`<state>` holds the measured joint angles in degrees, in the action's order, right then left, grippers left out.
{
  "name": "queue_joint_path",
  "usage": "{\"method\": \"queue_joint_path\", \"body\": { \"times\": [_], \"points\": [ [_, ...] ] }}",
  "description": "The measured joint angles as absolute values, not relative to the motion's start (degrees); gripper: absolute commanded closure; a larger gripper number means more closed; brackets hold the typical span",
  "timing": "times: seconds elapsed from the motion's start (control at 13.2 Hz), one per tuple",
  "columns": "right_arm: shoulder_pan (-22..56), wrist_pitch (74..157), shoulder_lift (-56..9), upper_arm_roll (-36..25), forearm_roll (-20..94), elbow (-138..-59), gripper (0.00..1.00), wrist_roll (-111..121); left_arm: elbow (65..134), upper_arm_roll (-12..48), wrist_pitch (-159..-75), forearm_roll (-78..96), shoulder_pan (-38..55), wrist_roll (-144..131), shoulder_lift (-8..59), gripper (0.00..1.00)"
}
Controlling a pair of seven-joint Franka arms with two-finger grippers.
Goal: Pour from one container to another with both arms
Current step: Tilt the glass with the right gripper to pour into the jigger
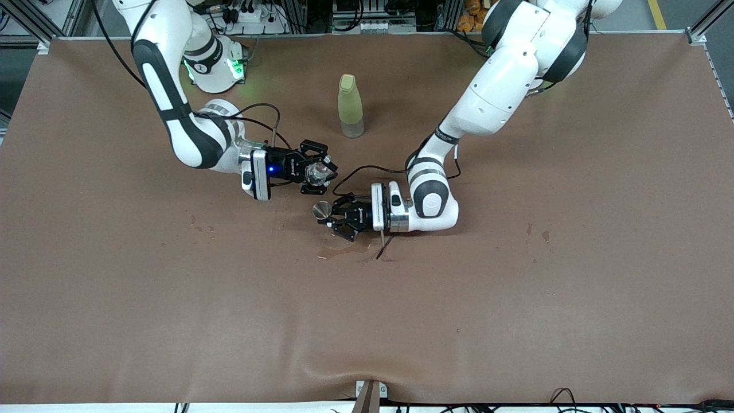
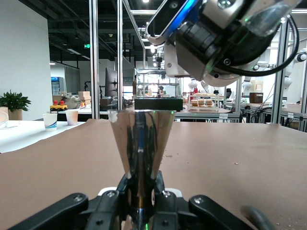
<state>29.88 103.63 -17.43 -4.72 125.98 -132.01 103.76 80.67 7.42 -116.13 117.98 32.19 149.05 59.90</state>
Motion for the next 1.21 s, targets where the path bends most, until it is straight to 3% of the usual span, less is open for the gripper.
{"method": "queue_joint_path", "body": {
  "times": [1.21],
  "points": [
    [29.98, 103.64, -17.42, -3.33, 125.98, -132.62, 1.00, 90.50, 83.06, 8.23, -114.93, 117.98, 31.54, 149.86, 58.57, 1.00]
  ]
}}
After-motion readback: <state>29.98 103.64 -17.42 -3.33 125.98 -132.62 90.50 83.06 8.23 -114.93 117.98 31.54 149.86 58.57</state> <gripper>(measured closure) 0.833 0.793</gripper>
